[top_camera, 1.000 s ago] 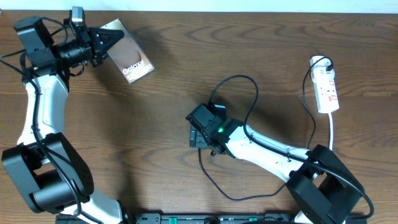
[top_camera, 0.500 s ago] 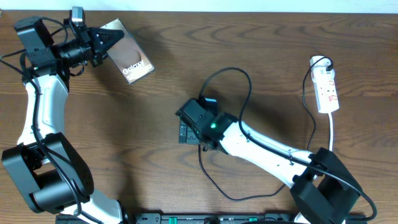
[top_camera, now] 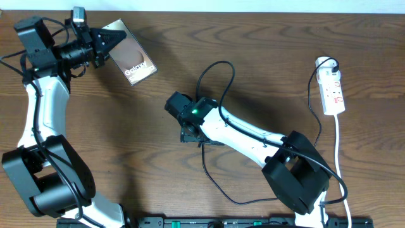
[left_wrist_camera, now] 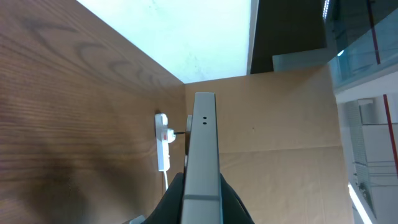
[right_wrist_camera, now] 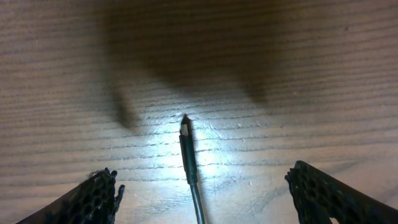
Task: Plug charger to phone and switch on socket
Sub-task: 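Grasp the USB-C plug end of the black cable with the right gripper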
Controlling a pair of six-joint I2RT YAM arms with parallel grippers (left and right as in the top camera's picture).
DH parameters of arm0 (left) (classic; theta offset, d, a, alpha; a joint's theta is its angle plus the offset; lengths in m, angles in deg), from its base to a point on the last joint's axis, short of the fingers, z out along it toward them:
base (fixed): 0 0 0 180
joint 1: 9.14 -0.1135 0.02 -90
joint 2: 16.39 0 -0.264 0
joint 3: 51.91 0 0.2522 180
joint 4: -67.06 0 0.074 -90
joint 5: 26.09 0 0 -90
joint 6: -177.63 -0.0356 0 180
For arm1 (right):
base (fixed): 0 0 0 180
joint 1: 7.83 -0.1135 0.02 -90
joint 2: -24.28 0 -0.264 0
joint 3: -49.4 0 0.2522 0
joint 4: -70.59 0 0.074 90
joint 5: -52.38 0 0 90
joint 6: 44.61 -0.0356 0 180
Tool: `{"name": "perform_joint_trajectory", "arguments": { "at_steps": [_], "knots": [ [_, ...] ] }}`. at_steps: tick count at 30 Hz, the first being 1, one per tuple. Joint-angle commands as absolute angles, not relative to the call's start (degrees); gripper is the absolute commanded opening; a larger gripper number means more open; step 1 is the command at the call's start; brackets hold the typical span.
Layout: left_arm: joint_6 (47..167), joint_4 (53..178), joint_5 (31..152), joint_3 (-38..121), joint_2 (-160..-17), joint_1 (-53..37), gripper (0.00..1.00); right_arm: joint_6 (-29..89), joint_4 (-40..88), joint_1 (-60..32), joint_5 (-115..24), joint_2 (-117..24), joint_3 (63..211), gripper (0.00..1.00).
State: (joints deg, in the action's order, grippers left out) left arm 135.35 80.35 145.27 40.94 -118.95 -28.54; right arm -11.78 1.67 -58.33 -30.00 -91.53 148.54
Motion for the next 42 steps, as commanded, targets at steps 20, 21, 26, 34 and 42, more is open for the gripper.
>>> {"name": "perform_joint_trajectory", "arguments": {
  "at_steps": [20, 21, 26, 34, 42],
  "knots": [
    [134.79, 79.90, 147.72, 41.57, -118.32, -28.78, 0.07, -16.93, 2.63, -59.69, -34.37, -97.56, 149.24, 0.41],
    [134.79, 79.90, 147.72, 41.57, -118.32, -28.78, 0.07, -16.96, 2.65, -59.69, -34.35, -97.56, 149.24, 0.38],
    [134.79, 79.90, 147.72, 41.57, -118.32, -28.78, 0.07, -16.93, 3.35, -59.69, -34.24, -97.56, 149.24, 0.33],
    [134.76, 79.90, 147.72, 41.57, -118.32, -28.78, 0.07, -16.93, 4.16, -59.23, -33.46, -97.56, 149.24, 0.35],
    [134.79, 79.90, 147.72, 41.57, -118.32, -28.78, 0.08, -16.91, 4.80, -58.57, -33.24, -97.56, 149.24, 0.10]
  ]
}}
